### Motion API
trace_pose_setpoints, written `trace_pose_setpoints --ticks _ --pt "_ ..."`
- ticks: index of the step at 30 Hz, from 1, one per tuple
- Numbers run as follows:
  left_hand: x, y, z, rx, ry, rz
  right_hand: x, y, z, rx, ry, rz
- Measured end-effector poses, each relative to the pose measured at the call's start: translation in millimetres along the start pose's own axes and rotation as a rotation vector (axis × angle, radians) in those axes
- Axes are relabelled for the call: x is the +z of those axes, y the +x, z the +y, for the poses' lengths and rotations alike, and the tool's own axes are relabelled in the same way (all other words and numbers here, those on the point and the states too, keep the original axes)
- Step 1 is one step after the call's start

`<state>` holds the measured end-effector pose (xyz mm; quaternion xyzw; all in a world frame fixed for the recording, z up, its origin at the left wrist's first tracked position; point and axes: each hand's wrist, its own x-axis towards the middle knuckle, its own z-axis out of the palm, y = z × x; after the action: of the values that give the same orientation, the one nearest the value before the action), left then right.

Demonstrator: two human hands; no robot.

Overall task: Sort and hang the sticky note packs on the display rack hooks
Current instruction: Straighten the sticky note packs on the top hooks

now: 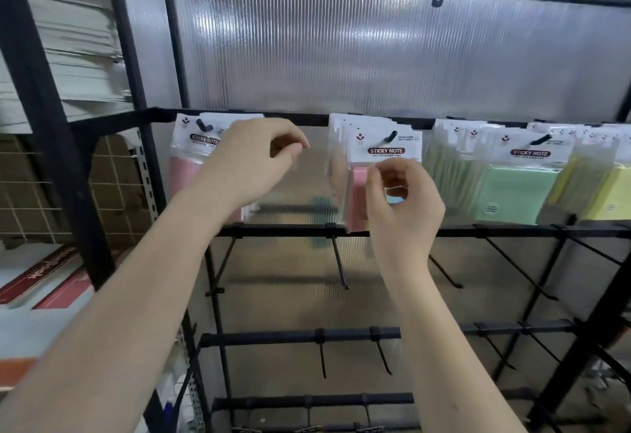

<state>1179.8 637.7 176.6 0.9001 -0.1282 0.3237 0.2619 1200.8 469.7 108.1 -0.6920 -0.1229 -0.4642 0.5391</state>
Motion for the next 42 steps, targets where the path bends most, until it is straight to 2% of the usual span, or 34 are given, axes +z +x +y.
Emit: trace_pose_setpoints --ticks 4,7,11,15,17,21,26,30,32,35,38,42 --pt "-14.0 -33.3 -12.6 0.135 -0.023 0.098 18.4 -10.7 -4.5 -0.024 0.017 -0.038" --pt "-26.0 -45.4 -30.0 0.203 0.028 0.283 30.9 -17.0 -7.8 -0.078 -0.005 -0.043" --pt "-43.2 -44.1 -53.6 0.105 -0.030 0.544 47.4 -26.0 -20.1 -0.106 -0.037 -0.047" --pt "-56.2 -20.6 -77.3 -0.063 -0.122 0.592 67.5 -29.2 -35.4 0.049 0.033 -0.186" --pt "-62.5 -2.4 -86.3 -0.175 -0.154 0.528 77.6 -28.9 -40.6 0.108 0.060 -0.274" --pt "-67.6 31.2 -90.1 -0.364 -0.196 0.336 90.9 -26.1 -46.4 0.163 0.067 -0.337" --pt "-72.0 64.4 -89.2 -0.427 -0.149 0.180 96.1 -23.4 -51.0 0.193 0.115 -0.368" --pt "-68.9 80.4 -98.2 -0.465 0.046 -0.130 99.5 -17.9 -49.8 0.202 0.120 -0.451" --pt "-65.9 83.7 -102.9 -0.499 0.047 -0.241 100.8 -13.5 -47.7 0.215 0.129 -0.483" --pt "-61.5 86.3 -106.3 -0.510 0.003 -0.296 104.7 -5.2 -45.4 0.237 0.153 -0.515" --pt "-58.0 89.5 -104.2 -0.487 0.086 -0.341 109.8 1.3 -44.3 0.251 0.202 -0.537" --pt "-55.2 93.1 -108.4 -0.485 0.064 -0.345 112.7 4.4 -43.5 0.263 0.259 -0.549"
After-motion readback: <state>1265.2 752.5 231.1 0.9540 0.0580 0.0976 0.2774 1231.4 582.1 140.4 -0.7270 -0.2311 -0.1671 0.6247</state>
